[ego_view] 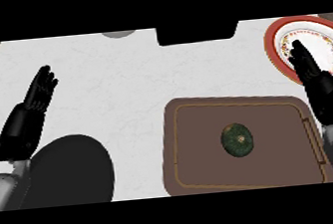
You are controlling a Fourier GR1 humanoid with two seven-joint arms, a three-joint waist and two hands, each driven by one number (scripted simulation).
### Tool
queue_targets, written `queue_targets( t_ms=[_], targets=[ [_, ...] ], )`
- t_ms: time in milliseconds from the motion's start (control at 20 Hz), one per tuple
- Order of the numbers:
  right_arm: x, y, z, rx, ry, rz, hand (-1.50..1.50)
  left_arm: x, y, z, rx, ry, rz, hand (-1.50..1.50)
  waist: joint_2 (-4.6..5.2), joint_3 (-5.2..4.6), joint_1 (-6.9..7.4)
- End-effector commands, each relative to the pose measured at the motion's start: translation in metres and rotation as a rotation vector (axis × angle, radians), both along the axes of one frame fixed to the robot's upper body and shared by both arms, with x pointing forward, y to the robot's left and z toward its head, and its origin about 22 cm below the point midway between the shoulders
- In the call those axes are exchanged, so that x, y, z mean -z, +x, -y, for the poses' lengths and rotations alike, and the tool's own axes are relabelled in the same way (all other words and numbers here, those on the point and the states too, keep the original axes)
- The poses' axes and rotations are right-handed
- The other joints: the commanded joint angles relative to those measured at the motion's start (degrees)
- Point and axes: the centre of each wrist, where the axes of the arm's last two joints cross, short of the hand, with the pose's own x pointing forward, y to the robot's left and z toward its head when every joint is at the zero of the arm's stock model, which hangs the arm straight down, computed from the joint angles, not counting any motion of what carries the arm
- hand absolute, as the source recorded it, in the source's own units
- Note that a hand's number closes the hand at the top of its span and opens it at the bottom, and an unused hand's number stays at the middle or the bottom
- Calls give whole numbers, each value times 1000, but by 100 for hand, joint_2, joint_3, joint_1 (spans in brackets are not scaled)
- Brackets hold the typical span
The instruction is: Pick the squash from the tray and place it in the plate
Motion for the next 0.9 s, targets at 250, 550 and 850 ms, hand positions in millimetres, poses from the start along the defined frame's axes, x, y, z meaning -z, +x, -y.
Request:
queue_targets(
  t_ms=[250, 550, 850],
  targets=[
    [-85, -13, 35, 141, 42, 372, 150, 101, -59, -1, -230, -166, -562, 0, -98, -129, -149],
    [-18, -63, 42, 580, -110, 380, -150, 104, -55, 30, -156, -250, -596, 0, -85, -122, -216],
    [-32, -117, 39, 465, -128, 385, -150, 102, -64, 51, -125, -244, -583, 0, -60, -121, 17]
  ],
)
